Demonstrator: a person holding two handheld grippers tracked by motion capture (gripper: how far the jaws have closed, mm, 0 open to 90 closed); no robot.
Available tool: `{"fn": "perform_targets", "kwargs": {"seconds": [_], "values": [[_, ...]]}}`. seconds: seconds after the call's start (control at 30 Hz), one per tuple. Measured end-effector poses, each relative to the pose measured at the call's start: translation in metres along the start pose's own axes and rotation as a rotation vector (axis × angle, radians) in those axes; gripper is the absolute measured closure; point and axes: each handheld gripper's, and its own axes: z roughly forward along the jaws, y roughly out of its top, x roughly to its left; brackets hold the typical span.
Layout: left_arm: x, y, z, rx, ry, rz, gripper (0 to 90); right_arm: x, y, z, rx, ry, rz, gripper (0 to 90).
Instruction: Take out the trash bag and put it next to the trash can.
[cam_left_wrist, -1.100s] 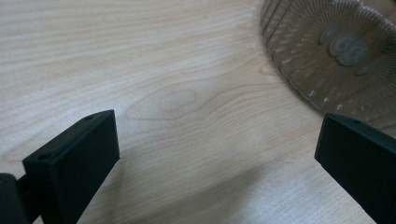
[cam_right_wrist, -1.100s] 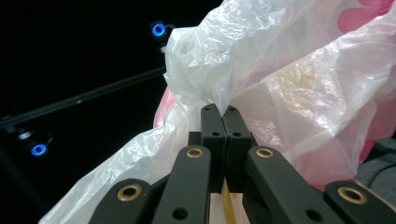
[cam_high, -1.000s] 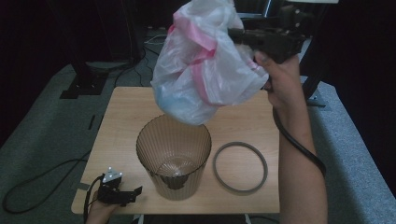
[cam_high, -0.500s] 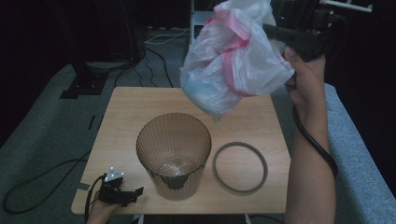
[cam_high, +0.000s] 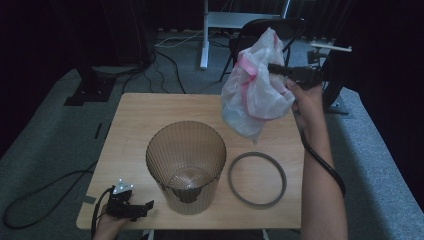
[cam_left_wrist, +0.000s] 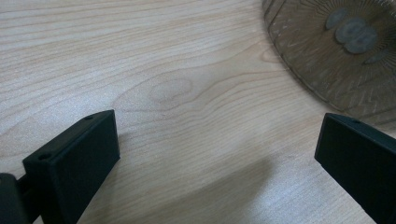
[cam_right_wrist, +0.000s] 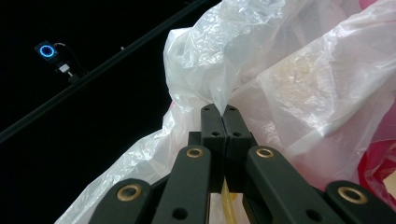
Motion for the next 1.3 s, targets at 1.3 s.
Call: {"fn": "perform_targets", "kwargs": {"seconds": [1.3], "values": [[0.003,-0.003,-0.001,-0.027,-0.016,-0.017,0.0,-0.054,-0.132,0.141,0.311,-0.054,0.07,89.8]]}}
